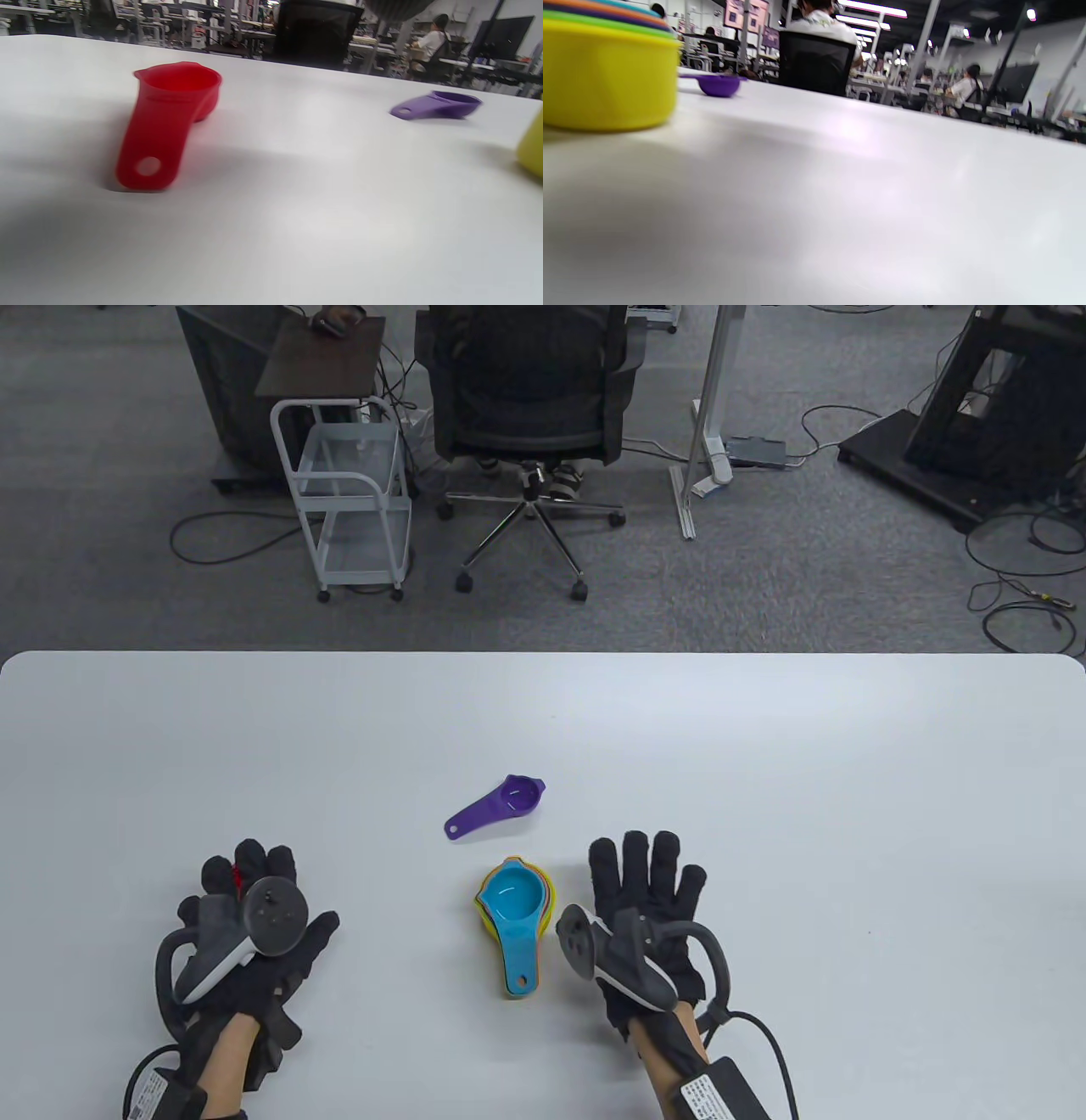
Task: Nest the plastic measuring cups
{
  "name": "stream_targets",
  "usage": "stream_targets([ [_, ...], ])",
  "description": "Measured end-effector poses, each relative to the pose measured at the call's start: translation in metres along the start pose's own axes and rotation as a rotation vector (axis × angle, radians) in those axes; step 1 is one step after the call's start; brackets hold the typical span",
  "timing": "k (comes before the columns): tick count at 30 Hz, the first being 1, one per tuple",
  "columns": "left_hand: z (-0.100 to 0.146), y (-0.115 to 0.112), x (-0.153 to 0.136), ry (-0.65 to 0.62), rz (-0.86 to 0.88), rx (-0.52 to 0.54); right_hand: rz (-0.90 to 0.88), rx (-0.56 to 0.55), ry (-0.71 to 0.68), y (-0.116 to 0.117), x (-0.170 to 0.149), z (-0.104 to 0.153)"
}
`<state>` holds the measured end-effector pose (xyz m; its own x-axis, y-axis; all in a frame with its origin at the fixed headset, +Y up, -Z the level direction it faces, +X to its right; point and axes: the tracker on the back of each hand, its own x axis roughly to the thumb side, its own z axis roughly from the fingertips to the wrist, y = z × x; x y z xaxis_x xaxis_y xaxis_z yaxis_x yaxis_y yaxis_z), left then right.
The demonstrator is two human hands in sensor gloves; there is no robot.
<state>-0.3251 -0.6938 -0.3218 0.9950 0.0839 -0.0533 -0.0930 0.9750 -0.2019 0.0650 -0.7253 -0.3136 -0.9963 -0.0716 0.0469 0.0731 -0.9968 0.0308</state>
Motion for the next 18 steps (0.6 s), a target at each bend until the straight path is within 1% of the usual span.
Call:
stream_targets([
  [2,-0.004,-0.001,-0.012,0.037,0.0,0.013,-0.058,0.026,0.03,0.0,-0.013,0.001],
  [3,-0.008,-0.004,-0.021,0.07,0.013,0.023,-0.105,0.002,0.042,-0.001,-0.021,0.001],
  [5,-0.017,-0.01,-0.032,0.089,0.035,0.018,-0.147,-0.01,0.052,-0.002,-0.028,0.002],
  [8,-0.032,-0.021,-0.046,0.111,0.055,0.021,-0.182,0.014,0.06,0.0,-0.034,0.003],
  [10,-0.039,-0.026,-0.05,0.148,0.02,0.017,-0.189,0.026,0.061,0.001,-0.035,0.004],
  [12,-0.045,-0.027,-0.052,0.152,-0.044,0.008,-0.207,0.032,0.062,0.001,-0.035,0.005],
  [16,-0.056,-0.027,-0.051,0.111,-0.015,-0.011,-0.216,0.059,0.067,0.004,-0.037,0.004],
  [18,-0.061,-0.027,-0.05,0.118,-0.004,-0.044,-0.219,0.072,0.071,0.005,-0.039,0.003],
])
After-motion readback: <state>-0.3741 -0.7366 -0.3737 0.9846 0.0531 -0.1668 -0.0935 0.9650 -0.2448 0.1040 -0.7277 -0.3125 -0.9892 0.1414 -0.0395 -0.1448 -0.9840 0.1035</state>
